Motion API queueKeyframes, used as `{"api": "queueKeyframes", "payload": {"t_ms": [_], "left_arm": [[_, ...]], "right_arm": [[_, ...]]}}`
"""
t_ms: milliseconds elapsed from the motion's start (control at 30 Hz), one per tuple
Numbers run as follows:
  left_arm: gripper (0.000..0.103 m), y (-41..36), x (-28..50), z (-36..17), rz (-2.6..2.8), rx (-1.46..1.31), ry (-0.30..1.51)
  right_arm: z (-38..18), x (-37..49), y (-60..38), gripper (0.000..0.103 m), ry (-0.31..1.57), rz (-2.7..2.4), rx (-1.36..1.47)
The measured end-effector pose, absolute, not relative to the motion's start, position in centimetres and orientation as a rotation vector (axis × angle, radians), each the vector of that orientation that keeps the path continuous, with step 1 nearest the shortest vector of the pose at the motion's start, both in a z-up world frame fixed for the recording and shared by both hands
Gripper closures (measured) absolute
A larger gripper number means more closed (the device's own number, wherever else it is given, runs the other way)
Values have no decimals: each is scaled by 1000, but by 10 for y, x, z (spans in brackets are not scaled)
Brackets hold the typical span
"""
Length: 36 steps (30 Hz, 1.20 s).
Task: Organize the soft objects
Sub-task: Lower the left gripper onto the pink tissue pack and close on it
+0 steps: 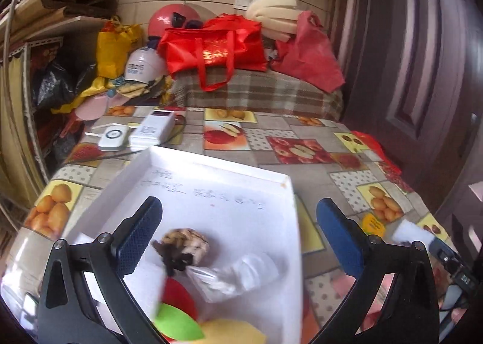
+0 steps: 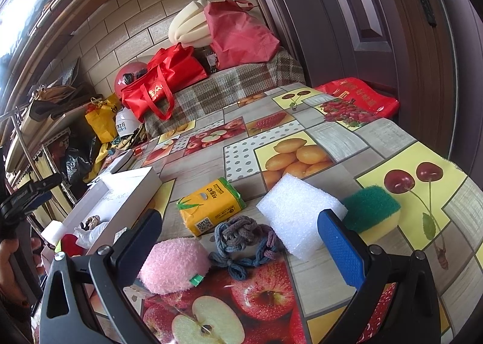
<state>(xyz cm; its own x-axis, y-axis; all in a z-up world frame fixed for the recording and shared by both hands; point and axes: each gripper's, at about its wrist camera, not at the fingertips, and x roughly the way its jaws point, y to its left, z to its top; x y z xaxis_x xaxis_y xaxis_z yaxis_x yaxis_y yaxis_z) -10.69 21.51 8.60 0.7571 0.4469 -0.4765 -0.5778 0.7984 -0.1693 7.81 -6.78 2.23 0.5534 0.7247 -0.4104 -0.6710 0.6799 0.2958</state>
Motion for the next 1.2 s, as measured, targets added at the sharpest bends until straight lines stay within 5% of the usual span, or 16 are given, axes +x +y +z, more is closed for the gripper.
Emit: {"api": "queueKeyframes", "payload": {"t_ms": [567, 633, 700, 767, 1200], "left_arm": [[0, 117, -17, 27, 261, -342, 693], [7, 116, -15, 25, 265, -336, 681], [41, 113, -13, 25, 279, -309, 686], [52, 112, -13, 24, 275, -294, 694], [56, 107, -19, 16, 221, -277, 703]], "right_arm": [[17, 57, -67, 0, 566, 850, 157], [16, 50, -64, 0, 569, 855, 160], [17, 56, -68, 0, 571, 855, 163], [17, 58, -68, 0, 572, 856, 164], [17, 62, -69, 0, 575, 855, 166]]}}
